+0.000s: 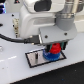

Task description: Insert the blue gear onto the right peg, followed by the red gear

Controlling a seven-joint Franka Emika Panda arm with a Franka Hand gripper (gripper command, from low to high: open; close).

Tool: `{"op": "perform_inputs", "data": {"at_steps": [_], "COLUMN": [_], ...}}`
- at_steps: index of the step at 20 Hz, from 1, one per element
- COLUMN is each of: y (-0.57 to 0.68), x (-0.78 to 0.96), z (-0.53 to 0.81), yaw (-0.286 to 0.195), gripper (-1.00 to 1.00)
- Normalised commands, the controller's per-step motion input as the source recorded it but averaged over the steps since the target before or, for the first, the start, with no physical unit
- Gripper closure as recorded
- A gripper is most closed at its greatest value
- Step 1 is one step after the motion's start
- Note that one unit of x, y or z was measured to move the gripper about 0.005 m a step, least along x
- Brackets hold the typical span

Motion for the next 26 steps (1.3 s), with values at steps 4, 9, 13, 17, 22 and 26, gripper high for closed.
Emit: {"op": "perform_inputs", "data": {"at_steps": [4,9,13,17,22,26], "y": [0.0,-0.03,-0.03,-0.03,-0.02,0.02], "x": [0.0,-0.01,0.02,0.03,0.0,0.02], "z": [0.3,0.05,-0.12,-0.27,-0.07,0.15], "yaw": [0.0,0.0,0.0,0.0,0.0,0.0], "gripper": [1.0,1.0,1.0,1.0,1.0,1.0]}}
